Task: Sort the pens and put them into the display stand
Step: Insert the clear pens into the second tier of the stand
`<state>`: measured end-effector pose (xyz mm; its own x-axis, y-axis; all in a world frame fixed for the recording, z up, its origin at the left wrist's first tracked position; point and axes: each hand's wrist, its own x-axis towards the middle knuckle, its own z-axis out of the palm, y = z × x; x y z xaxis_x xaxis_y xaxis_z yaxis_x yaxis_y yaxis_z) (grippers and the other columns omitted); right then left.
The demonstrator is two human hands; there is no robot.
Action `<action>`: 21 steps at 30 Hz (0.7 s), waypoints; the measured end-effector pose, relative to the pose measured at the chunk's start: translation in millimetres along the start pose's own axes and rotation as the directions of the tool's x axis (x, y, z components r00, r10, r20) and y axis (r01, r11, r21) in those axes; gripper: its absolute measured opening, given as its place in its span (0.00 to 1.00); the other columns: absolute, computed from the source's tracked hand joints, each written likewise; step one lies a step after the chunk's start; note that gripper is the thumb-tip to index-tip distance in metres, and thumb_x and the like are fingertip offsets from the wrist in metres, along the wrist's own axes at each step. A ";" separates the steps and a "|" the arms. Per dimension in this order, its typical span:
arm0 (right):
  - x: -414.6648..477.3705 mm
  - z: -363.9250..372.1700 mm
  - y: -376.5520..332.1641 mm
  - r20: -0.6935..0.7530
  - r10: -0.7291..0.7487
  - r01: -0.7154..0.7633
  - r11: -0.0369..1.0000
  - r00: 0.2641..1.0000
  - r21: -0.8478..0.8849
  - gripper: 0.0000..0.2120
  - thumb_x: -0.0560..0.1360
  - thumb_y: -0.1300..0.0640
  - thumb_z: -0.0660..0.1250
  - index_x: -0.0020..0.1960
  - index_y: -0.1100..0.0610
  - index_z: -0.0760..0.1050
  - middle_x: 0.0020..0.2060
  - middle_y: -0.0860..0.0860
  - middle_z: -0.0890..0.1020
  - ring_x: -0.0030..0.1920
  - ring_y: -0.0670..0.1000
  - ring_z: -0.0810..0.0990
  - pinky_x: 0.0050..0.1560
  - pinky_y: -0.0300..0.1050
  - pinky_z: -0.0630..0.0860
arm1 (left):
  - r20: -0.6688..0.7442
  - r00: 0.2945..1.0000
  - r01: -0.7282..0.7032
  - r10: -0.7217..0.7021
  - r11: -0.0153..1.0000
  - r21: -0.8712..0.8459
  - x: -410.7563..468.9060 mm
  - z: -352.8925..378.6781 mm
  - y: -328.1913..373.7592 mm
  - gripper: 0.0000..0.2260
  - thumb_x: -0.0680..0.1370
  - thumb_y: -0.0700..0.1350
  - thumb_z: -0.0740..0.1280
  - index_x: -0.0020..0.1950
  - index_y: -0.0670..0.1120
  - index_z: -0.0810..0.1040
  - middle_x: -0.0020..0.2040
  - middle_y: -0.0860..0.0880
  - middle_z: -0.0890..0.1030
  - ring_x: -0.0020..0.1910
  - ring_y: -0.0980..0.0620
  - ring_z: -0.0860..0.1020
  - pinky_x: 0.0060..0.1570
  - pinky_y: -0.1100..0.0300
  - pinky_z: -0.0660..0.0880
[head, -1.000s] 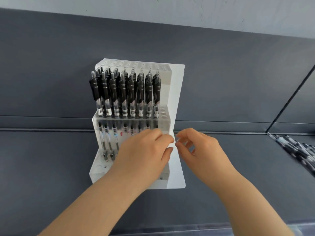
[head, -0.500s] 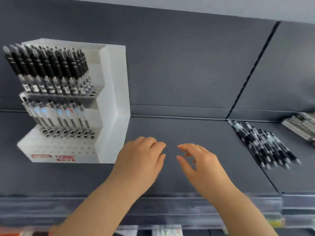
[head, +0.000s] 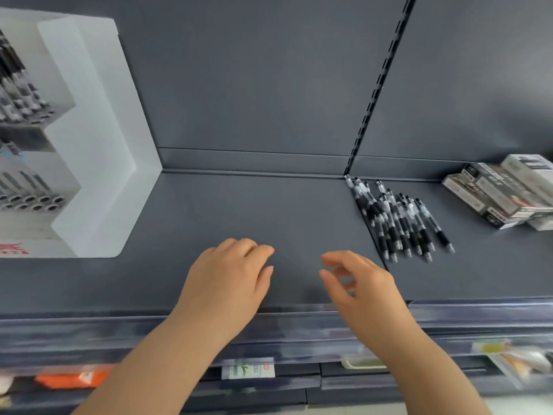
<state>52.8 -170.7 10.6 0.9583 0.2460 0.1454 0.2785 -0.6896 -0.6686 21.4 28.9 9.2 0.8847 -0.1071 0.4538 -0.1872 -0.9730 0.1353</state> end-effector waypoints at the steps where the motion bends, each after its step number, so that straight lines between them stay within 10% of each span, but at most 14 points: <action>1: 2.6 -1.0 1.4 -0.011 0.013 -0.013 1.000 1.000 0.011 0.11 0.76 0.54 0.65 0.58 0.49 0.76 0.47 0.38 0.77 0.47 0.36 0.75 0.47 0.33 0.74 | 0.005 1.000 -0.012 0.012 1.000 -0.006 4.8 1.6 1.4 0.11 0.67 0.45 0.76 0.49 0.48 0.83 0.39 0.54 0.81 0.36 0.51 0.80 0.30 0.58 0.74; 21: 78.1 -122.6 129.6 -0.031 0.132 -0.129 0.988 0.991 0.085 0.06 0.76 0.56 0.65 0.49 0.45 0.76 0.42 0.43 0.79 0.38 0.38 0.76 0.34 0.26 0.69 | 0.120 0.987 0.118 -0.107 0.989 -0.094 93.8 90.2 133.4 0.05 0.69 0.45 0.73 0.43 0.49 0.81 0.35 0.55 0.78 0.31 0.54 0.77 0.22 0.60 0.73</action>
<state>171.6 -324.3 24.7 0.9882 0.1317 0.0782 0.1460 -0.6554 -0.7410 117.9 -129.4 -9.6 0.9445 -0.0266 0.3274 -0.1206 -0.9552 0.2703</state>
